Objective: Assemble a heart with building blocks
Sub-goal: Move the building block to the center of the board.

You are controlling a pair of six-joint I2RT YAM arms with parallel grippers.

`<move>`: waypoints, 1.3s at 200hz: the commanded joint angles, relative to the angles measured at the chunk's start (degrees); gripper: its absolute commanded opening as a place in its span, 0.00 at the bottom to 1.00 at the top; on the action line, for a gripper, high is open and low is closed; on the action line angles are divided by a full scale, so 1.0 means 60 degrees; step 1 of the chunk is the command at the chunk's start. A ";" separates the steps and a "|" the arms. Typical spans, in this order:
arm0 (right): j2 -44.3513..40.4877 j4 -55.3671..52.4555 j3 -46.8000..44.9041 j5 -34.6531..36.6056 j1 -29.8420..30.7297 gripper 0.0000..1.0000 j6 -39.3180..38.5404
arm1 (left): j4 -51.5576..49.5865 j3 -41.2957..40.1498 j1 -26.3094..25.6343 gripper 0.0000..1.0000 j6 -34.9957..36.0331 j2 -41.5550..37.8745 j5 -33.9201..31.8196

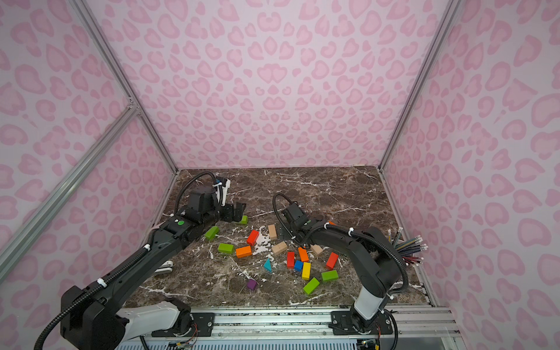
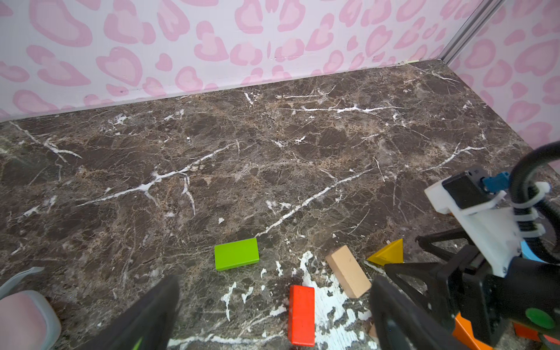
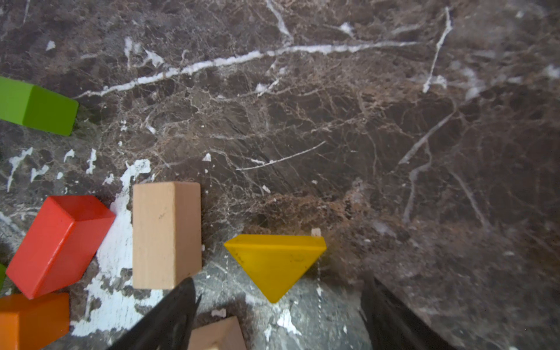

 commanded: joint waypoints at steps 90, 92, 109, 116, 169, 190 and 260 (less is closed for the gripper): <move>0.0797 -0.0221 0.0719 0.0685 0.0163 0.83 0.0076 | 0.0385 -0.0008 -0.0006 1.00 0.0032 -0.0121 0.0088; 0.0793 -0.0221 0.0714 0.0697 0.0171 0.82 0.0075 | 0.0376 -0.0008 -0.0006 1.00 0.0038 -0.0132 0.0082; 0.0853 -0.0207 0.0730 0.0781 0.0163 0.82 0.0051 | 0.0395 -0.0019 -0.0006 1.00 0.0023 -0.0176 0.0096; 0.0863 -0.0207 0.0755 0.0802 0.0155 0.82 0.0033 | 0.0397 -0.0033 -0.0006 1.00 0.0018 -0.0180 0.0109; 0.1050 -0.0148 0.0881 0.0789 0.0149 0.79 -0.0065 | 0.0386 -0.0022 -0.0006 1.00 0.0024 -0.0150 0.0087; 0.1095 -0.0133 0.0915 0.0760 0.0142 0.77 -0.0078 | 0.0369 -0.0014 -0.0006 1.00 0.0023 -0.0136 0.0089; 0.1096 -0.0104 0.0850 0.0772 0.0150 0.73 -0.0053 | 0.0351 -0.0003 -0.0006 1.00 0.0023 -0.0048 0.0138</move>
